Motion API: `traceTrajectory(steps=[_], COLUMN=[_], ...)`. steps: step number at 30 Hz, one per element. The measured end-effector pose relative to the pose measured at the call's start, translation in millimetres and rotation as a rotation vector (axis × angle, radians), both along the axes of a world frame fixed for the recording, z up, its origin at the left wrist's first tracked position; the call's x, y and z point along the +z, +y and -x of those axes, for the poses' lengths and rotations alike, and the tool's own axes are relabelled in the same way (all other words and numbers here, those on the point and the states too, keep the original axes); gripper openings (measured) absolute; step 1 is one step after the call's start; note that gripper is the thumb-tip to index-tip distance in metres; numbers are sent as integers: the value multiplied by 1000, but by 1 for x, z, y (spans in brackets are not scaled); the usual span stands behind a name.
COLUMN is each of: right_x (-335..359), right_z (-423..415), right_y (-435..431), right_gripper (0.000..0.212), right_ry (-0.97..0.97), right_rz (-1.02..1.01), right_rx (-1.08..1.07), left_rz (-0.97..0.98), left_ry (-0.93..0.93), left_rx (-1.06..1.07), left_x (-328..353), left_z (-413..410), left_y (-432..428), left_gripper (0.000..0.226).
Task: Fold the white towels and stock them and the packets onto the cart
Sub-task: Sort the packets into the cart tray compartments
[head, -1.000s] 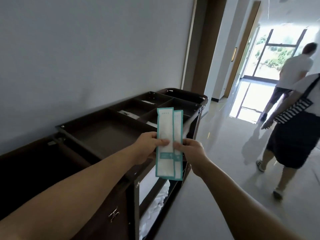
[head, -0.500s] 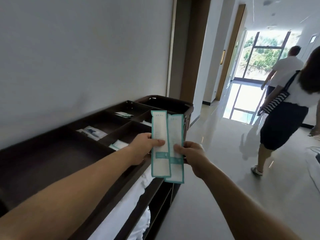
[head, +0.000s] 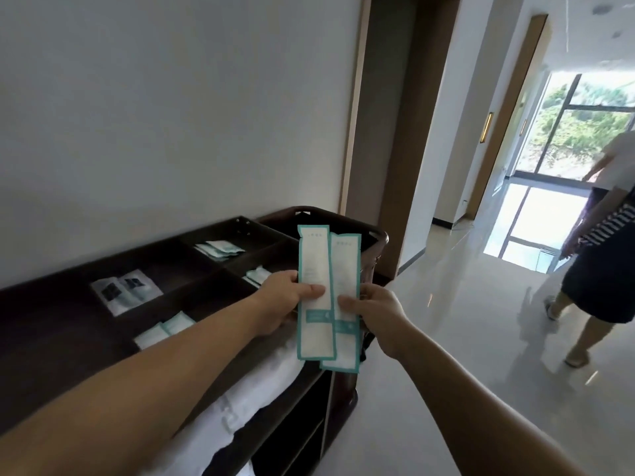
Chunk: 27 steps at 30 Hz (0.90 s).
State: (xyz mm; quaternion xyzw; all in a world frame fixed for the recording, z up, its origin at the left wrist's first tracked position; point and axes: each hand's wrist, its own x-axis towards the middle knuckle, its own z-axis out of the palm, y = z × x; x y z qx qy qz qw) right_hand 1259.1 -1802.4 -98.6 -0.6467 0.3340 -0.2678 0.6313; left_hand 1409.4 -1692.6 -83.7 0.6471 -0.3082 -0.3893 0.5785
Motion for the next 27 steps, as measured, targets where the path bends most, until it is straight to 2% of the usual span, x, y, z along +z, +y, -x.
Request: traceTrajectory(steps=[8,11,20,24,27], right_x=[20,25,13,0,-12], right_z=[-70,-105,-208,-240,-251], right_y=[-68,-93,-125,-143,-160], right_gripper=[7,7,11,18,13], right_ry=[30,54,135,185,260], right_rz=[43,71,79,94,143], right_rx=[36,63,323,459,584], left_rz=[73,112,74,63,67], left_ry=[25,72,74,51,49], left_rx=[163,262,514,636,728], left_x=[19,22,7,4,3], left_z=[-85,-124,-180,-184,-179], left_y=[-43,-50,-37,-41,-52], left_gripper=[17,20,16,20,16])
